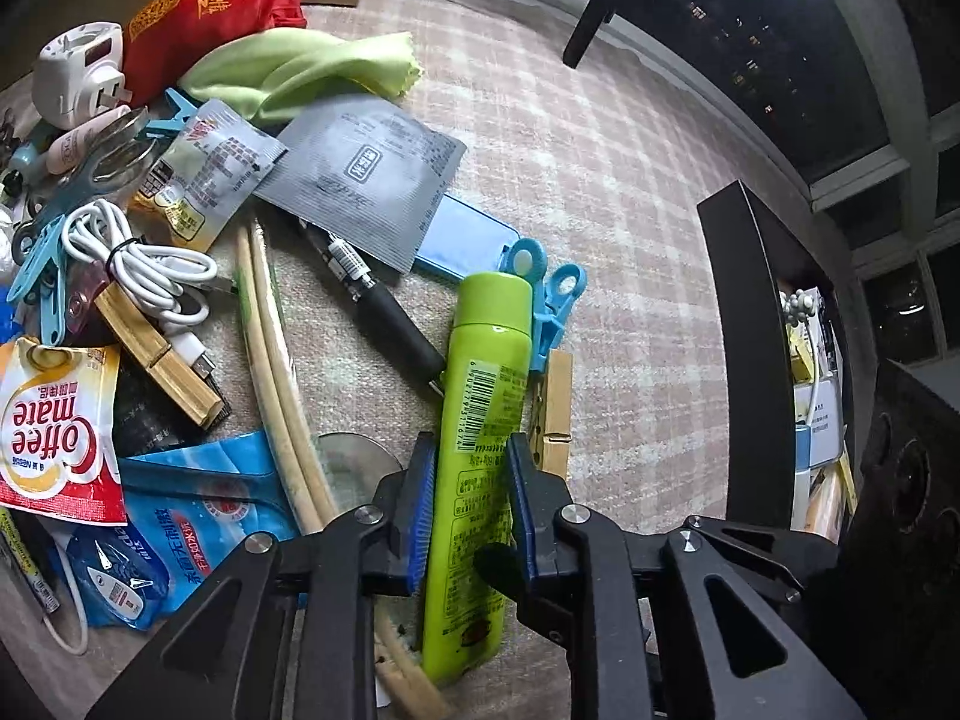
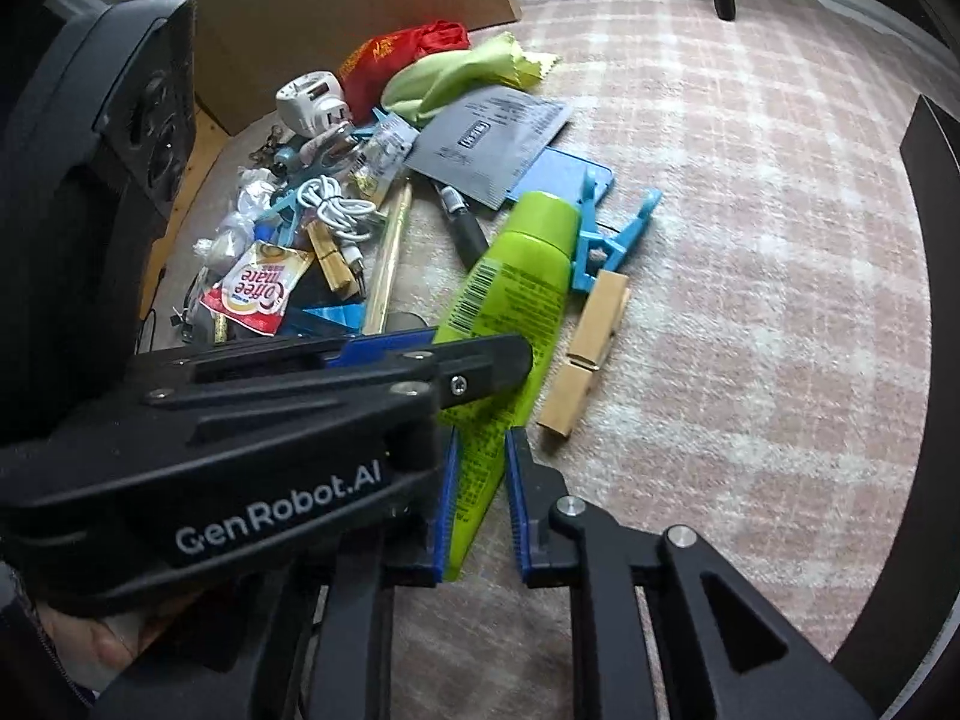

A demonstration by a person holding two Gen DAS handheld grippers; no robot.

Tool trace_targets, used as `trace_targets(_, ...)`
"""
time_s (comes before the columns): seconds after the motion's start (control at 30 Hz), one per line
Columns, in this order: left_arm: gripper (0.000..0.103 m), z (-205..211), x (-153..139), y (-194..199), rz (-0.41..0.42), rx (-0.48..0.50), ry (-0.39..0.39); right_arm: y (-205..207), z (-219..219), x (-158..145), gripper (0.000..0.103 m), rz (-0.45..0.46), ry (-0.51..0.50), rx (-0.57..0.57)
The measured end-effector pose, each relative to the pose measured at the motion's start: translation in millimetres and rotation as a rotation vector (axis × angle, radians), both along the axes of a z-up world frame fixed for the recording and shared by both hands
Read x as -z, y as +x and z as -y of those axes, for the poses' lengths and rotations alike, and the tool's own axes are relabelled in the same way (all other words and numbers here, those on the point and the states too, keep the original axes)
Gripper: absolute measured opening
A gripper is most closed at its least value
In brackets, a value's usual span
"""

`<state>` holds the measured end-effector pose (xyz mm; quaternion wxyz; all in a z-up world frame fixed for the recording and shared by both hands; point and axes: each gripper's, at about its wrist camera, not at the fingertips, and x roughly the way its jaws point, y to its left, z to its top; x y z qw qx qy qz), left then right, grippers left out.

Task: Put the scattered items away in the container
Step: 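Lift the lime-green tube off the pile with both grippers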

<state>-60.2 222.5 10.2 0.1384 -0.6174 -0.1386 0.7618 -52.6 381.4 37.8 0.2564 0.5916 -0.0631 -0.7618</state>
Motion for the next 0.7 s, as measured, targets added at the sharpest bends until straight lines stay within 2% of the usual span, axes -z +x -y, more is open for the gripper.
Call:
trace_targets(0.1, 0.019, 2, -1, 2, 0.001, -0.010, 0.018, 3, -2, -1, 0.017, -0.007, -0.020, 0.014)
trace_targets(0.17, 0.019, 2, -2, 3, 0.007, -0.003, 0.036, 1, -7, -5, 0.009, 0.000, -0.060, 0.017)
trace_targets(0.2, 0.019, 1, -1, 4, 0.008, 0.001, 0.038, 17, -17, -10, 0.008, 0.001, -0.066, 0.012)
trace_targets(0.3, 0.020, -1, 2, 4, 0.010, 0.004, 0.043, 17, -17, -11, 0.008, 0.006, -0.052, 0.009)
trace_targets(0.4, 0.018, 7, 5, 0, 0.038, -0.011, 0.094, 15, -20, -7, 0.011, 0.016, -0.034, 0.066)
trace_targets(0.47, 0.017, 7, 4, 2, 0.035, -0.009, 0.090, 14, -30, 0, 0.011, 0.030, -0.018, 0.105)
trace_targets(0.53, 0.016, 4, 3, 6, 0.018, 0.010, 0.078, 13, -38, 3, 0.011, 0.055, -0.057, 0.128)
trace_targets(0.7, 0.013, 11, 6, 10, 0.047, -0.005, 0.138, 14, -31, 2, 0.011, 0.035, -0.036, 0.103)
